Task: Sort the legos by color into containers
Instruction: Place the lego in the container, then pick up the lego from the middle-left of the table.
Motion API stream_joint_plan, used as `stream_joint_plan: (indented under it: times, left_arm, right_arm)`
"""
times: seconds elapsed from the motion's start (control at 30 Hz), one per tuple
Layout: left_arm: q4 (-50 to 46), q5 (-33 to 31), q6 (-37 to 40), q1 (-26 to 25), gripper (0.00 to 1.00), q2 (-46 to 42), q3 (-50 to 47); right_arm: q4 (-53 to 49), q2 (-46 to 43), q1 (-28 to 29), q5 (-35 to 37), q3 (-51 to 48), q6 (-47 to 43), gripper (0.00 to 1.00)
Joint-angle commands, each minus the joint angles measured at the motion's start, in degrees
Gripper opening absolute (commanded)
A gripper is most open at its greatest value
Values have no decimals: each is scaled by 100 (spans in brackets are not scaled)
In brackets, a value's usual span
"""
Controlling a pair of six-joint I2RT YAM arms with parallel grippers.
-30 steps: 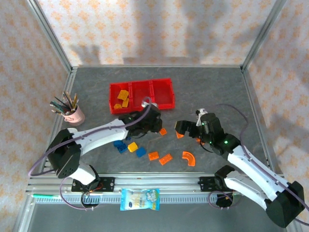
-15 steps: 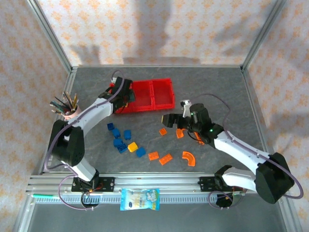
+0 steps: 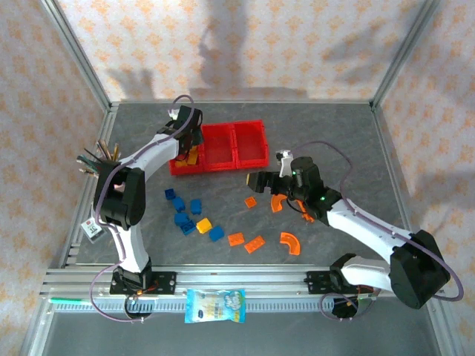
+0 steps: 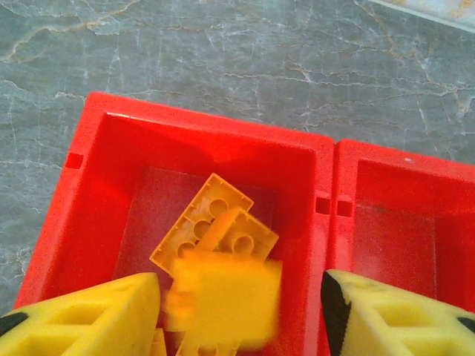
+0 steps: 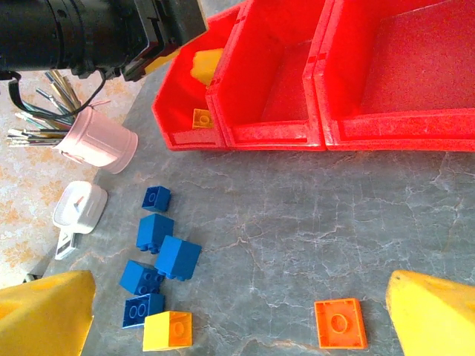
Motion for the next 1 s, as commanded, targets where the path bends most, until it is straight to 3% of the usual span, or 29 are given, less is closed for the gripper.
stream_joint_plan:
  times: [0.0,0.33,0.73,0.87,0.97]
  left_arm:
    - [-247,-218,26,68,64,-139,210]
    - [-284,359,-123,-268,66,-1530,-1046]
    - [-1218,212,-605,-1749,66,-3312,-2766]
    - [-1275,570,-877,-2287,65,-3558,-3222]
    - [-1509,454,-1037,-2674,66,-3498,-3332]
  right_arm:
    - [115,-119,32,91,197,-174,100]
    - [-335,-147,73,69,180,-330,100]
    - [-711,-156,618,50,-80,-334,100]
    - [-574,-189,826,-33,-324,-164,99]
    - [-446,-210,936,-66,-529,-25,100]
